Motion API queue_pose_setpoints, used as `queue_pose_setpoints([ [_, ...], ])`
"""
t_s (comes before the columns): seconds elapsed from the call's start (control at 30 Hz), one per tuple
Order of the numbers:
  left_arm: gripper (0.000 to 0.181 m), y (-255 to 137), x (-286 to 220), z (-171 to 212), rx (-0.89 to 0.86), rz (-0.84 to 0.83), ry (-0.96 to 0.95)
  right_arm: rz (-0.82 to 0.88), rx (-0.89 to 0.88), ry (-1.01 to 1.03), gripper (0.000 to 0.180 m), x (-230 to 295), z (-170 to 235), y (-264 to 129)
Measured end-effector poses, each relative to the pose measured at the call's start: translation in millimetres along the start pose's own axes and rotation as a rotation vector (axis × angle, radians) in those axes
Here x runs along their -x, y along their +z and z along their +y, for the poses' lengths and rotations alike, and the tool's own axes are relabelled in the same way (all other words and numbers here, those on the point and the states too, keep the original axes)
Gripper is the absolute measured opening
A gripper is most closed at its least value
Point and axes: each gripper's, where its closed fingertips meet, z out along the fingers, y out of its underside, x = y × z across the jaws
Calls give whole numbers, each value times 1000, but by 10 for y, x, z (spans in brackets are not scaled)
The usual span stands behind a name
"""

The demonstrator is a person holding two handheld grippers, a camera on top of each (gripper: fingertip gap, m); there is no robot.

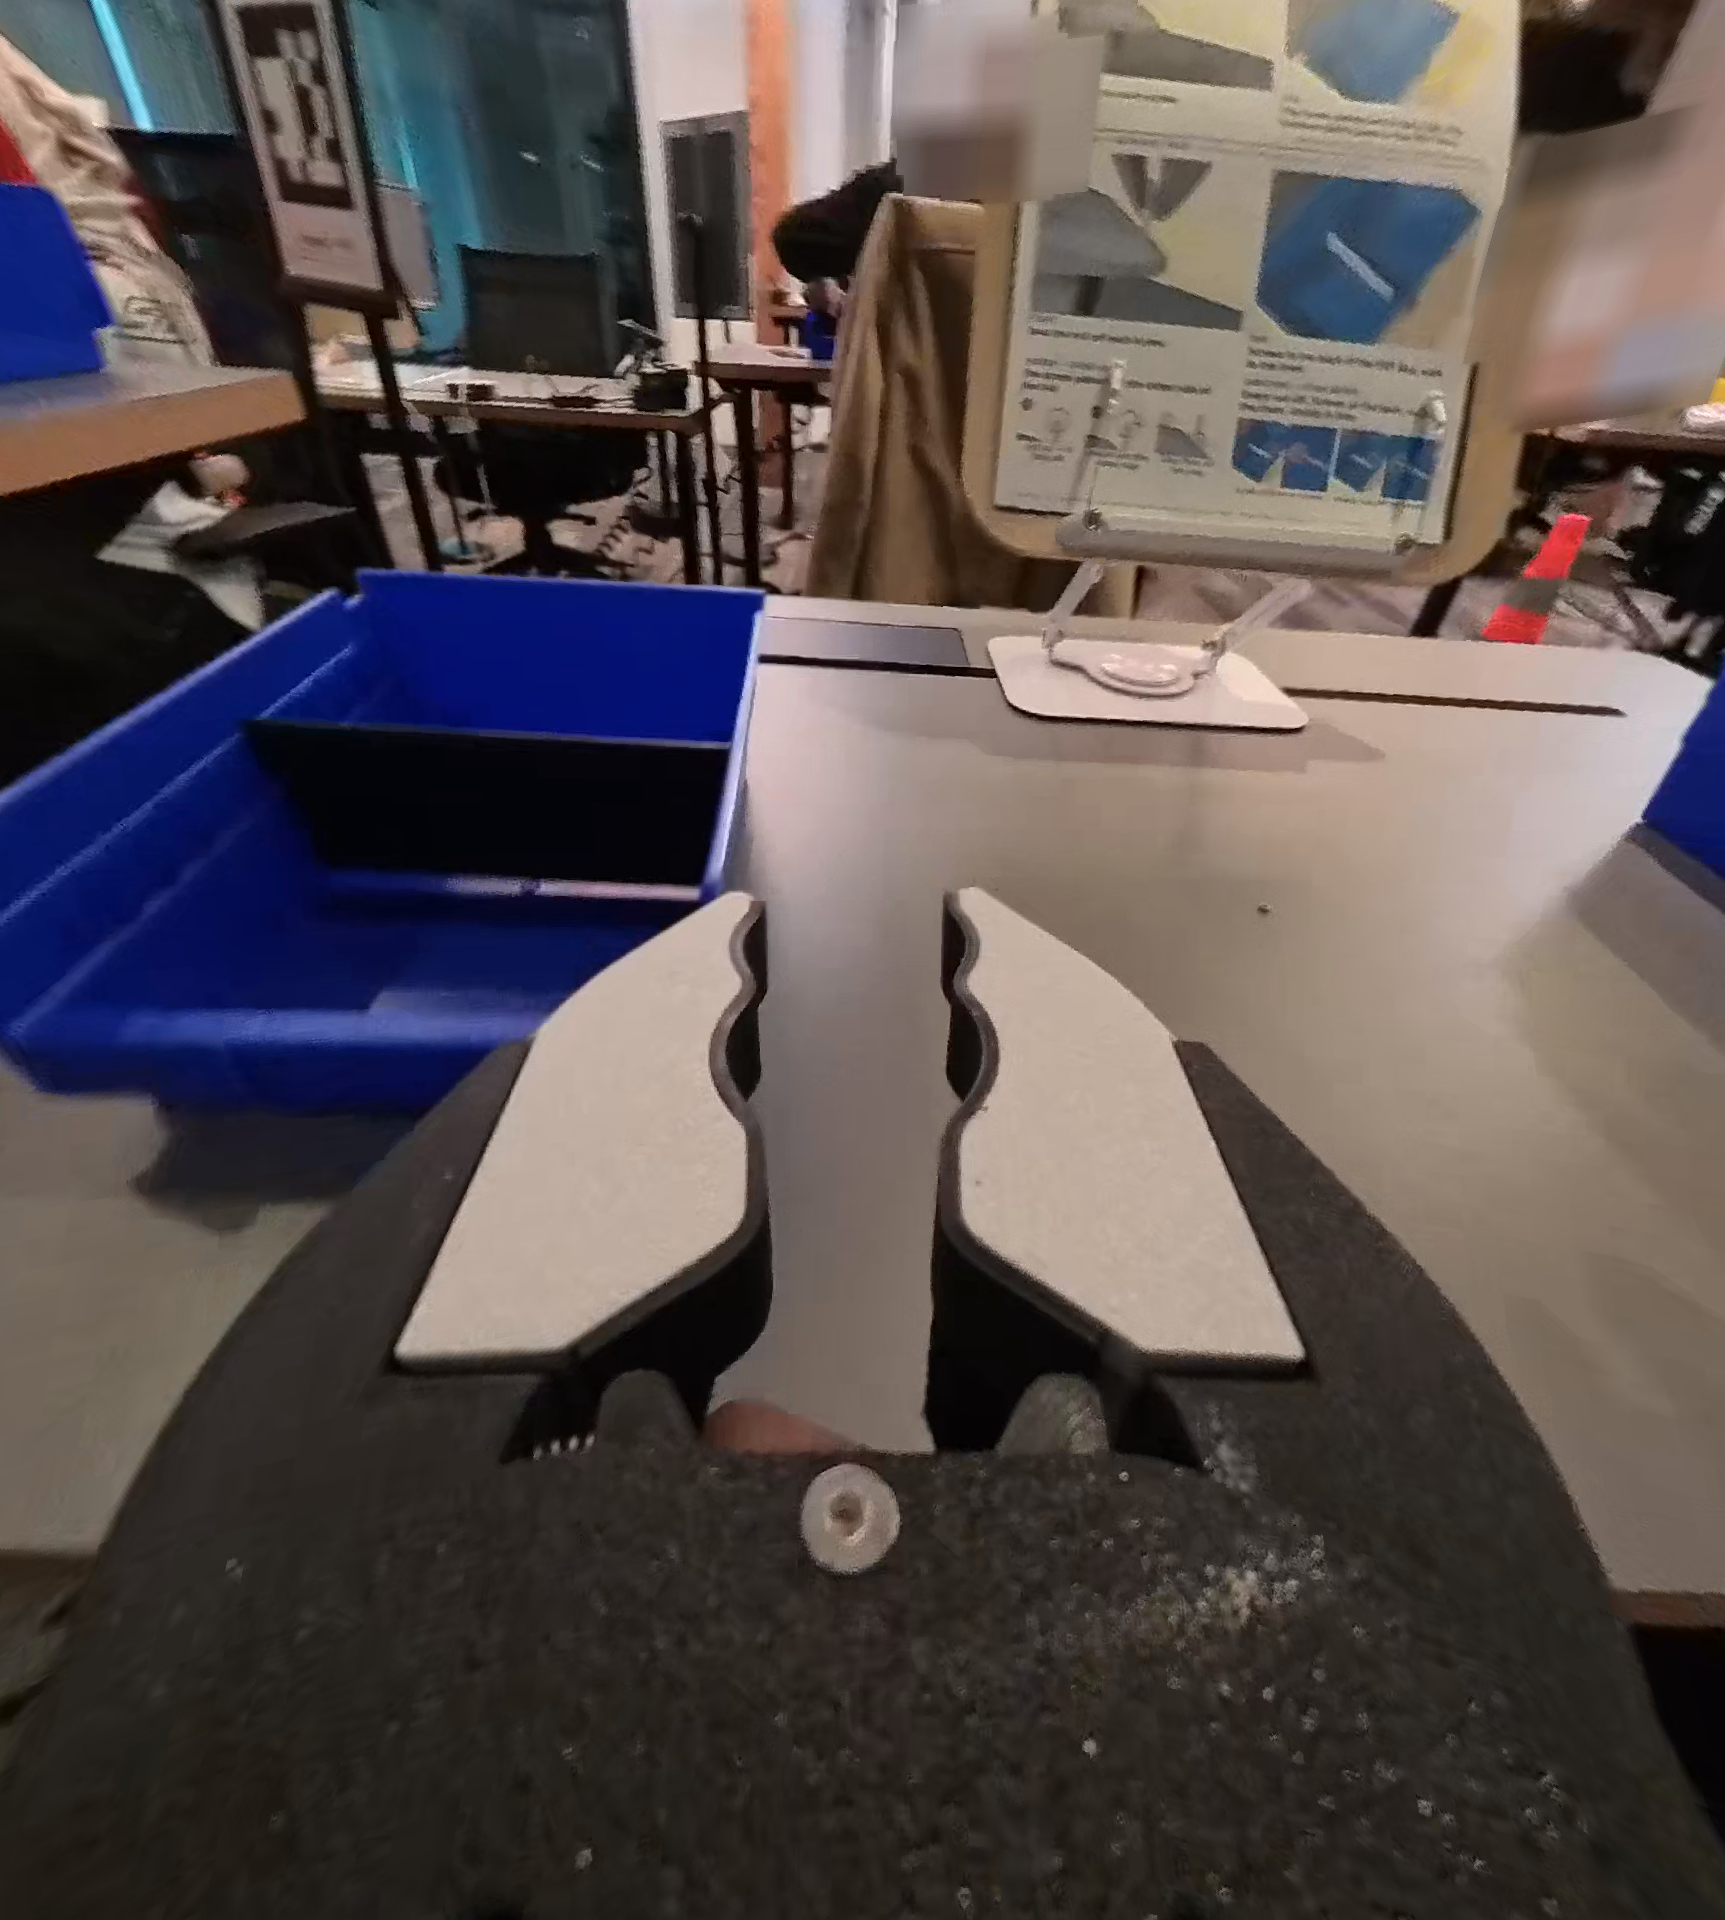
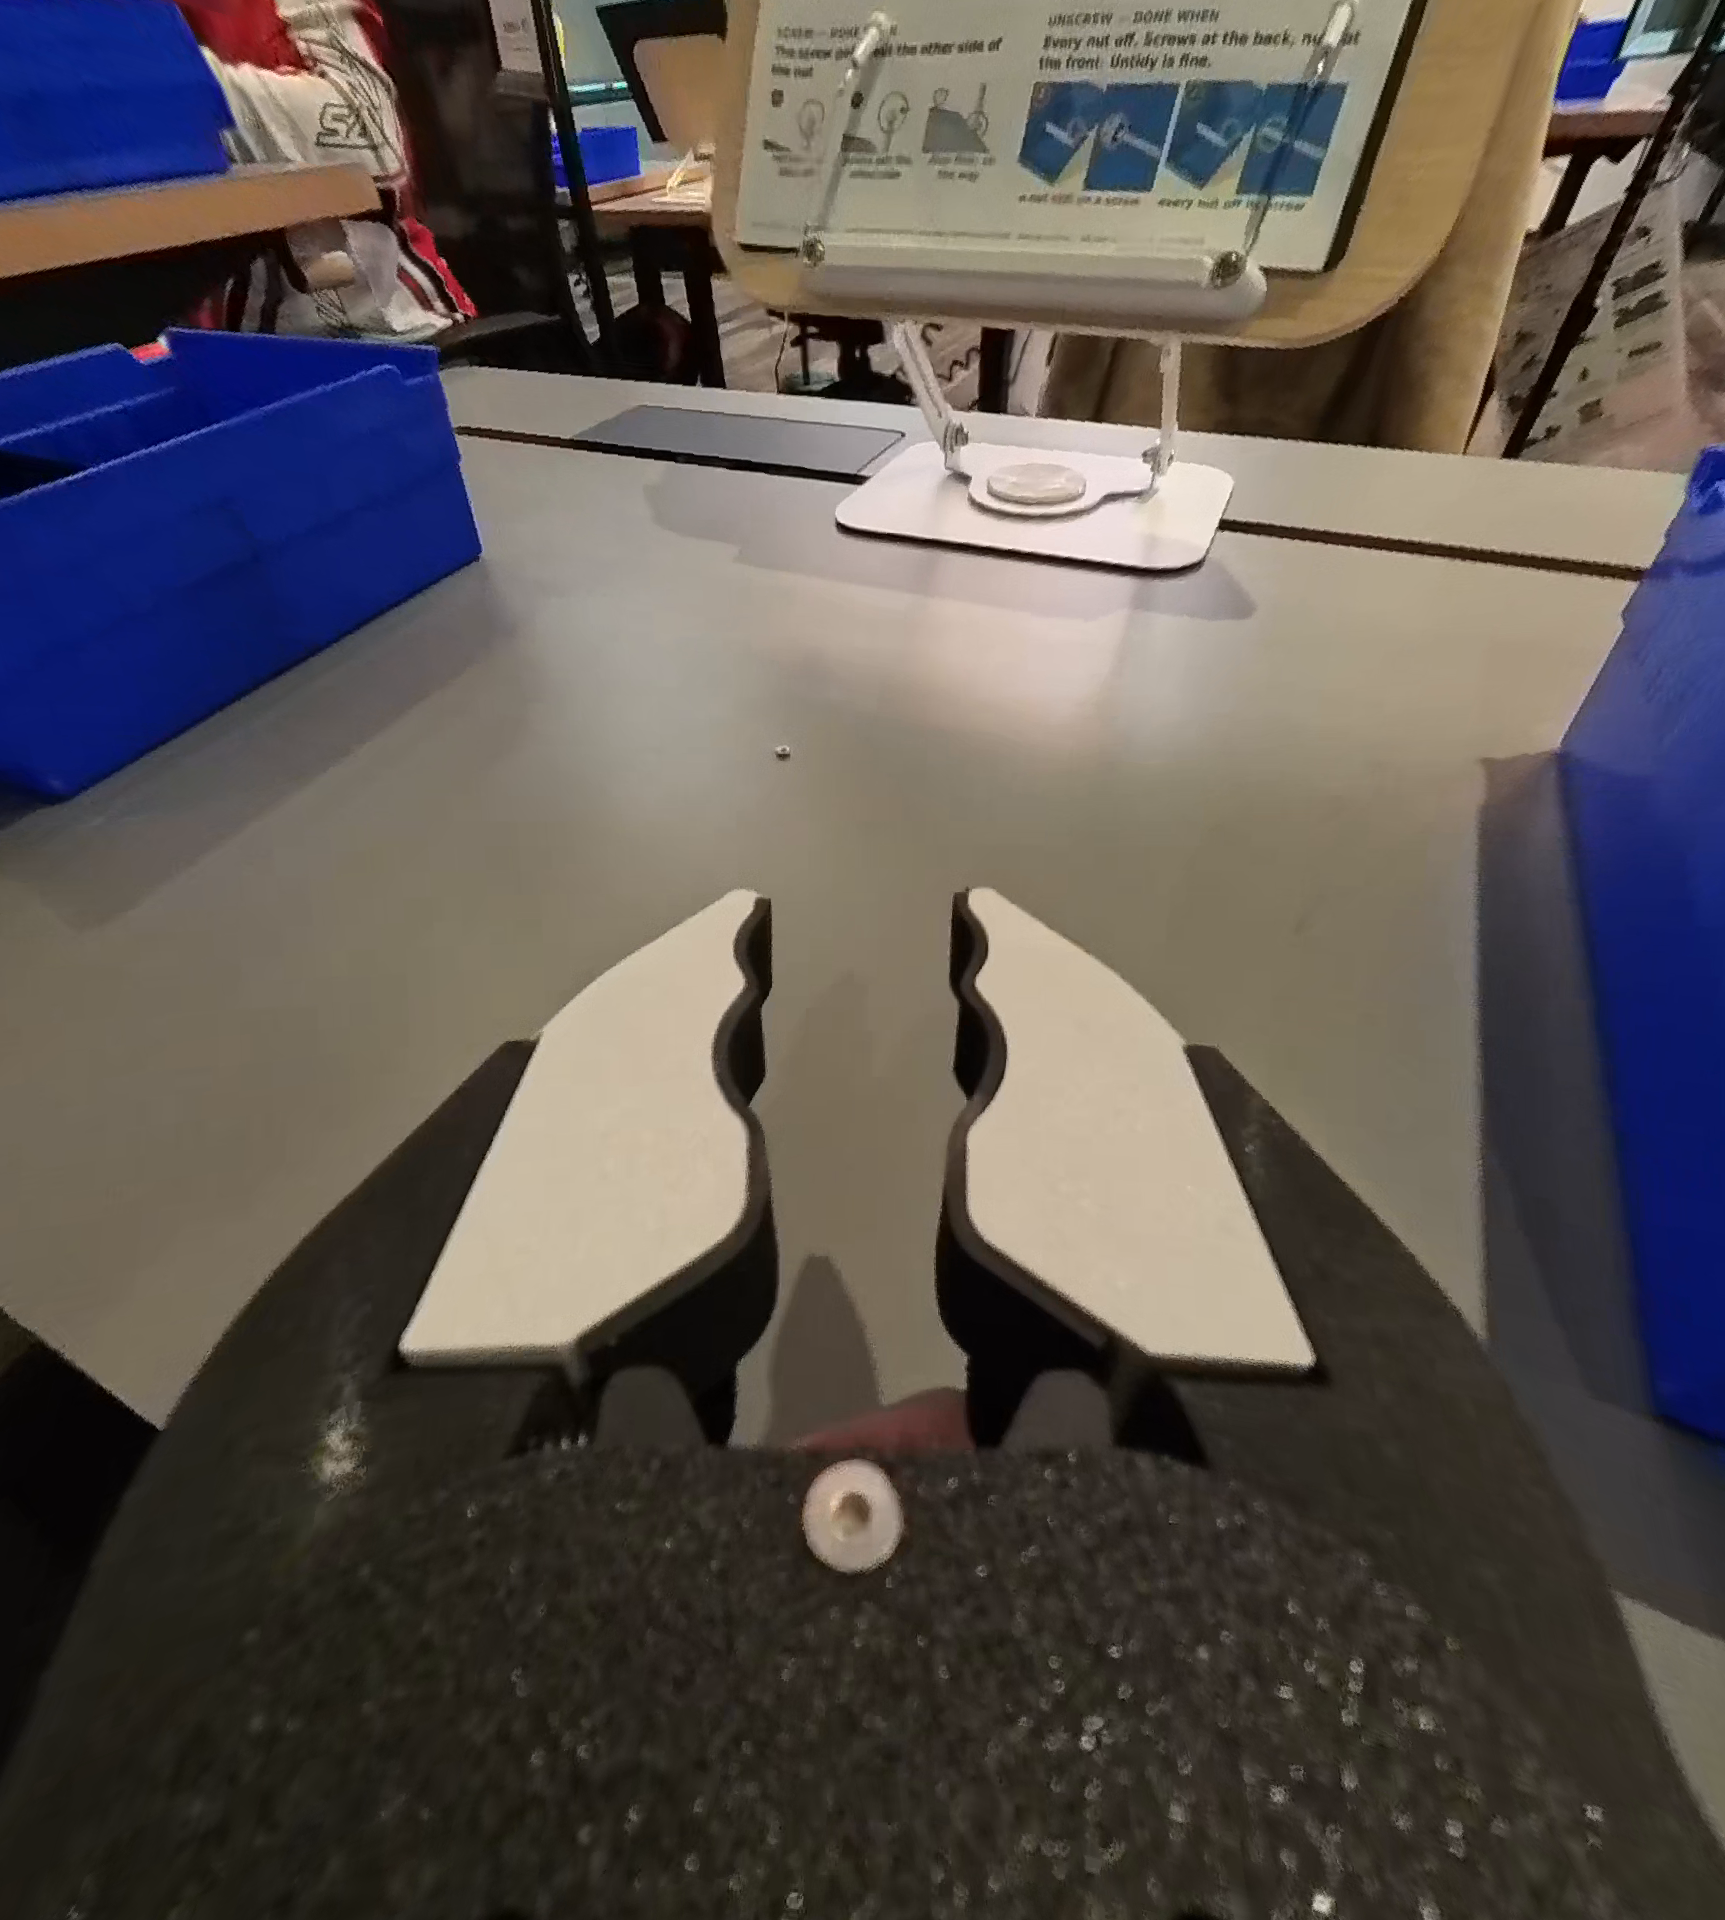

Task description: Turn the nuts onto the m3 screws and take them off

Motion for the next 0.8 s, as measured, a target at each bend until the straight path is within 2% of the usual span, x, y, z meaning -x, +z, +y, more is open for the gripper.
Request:
queue_pose_setpoints([
  [0.17, 28, -197, 97, 230, 4, -48, -32, -4, 9, -35, 33, 79, 41, -31],
  [0.47, 31, -142, 180, 303, 63, 16, -35, -30, 39, -51, 32, 134, 68, -36],
  [0.57, 36, -16, 169, 139, 101, 98, 100, -46, 46, -58, 30, 168, 71, -18],
  [0.63, 29, 130, 277, -131, 114, 146, 274, -54, 48, -62, 30, 177, 71, -10],
  [0.73, 28, 534, 575, -559, 173, 227, 516, -61, 53, -63, 30, 168, 75, 2],
  [0.8, 29, 918, 771, -711, 260, 317, 636, -62, 57, -60, 30, 148, 82, 17],
])
